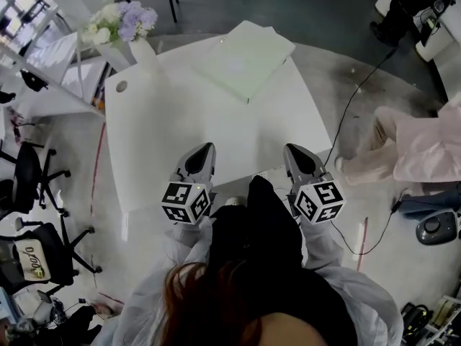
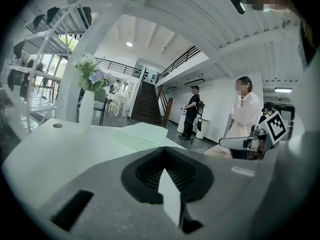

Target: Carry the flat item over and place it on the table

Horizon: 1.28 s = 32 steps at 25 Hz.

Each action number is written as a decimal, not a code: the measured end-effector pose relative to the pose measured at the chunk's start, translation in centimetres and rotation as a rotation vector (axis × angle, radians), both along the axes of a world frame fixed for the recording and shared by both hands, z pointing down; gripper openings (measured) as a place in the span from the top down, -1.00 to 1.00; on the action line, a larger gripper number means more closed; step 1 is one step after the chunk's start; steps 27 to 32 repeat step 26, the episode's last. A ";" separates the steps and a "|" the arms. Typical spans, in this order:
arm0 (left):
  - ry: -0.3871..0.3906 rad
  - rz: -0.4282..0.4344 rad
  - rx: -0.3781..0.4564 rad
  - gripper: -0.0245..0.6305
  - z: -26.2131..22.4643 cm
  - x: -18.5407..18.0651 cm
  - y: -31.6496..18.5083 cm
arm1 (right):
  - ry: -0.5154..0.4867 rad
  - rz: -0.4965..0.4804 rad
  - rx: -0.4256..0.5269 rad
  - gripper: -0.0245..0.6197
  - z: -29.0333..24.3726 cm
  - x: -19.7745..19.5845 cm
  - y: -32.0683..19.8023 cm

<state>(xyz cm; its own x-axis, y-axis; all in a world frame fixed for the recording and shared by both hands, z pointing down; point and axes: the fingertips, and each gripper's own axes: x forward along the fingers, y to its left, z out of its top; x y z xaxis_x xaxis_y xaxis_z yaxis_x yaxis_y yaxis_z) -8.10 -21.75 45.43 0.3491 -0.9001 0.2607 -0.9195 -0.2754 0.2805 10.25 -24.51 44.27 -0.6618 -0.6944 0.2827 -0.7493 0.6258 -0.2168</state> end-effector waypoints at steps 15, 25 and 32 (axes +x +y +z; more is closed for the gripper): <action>0.021 -0.054 -0.005 0.93 0.6 -2.4 1.0 | 0.021 -0.051 0.014 0.89 0.2 -2.6 0.1; 0.043 -0.054 0.004 0.93 0.2 -3.1 0.7 | 0.027 -0.062 0.014 0.89 0.0 -3.8 -0.5; 0.042 -0.053 0.004 0.93 0.2 -3.2 0.7 | 0.027 -0.062 0.014 0.89 -0.1 -3.9 -0.5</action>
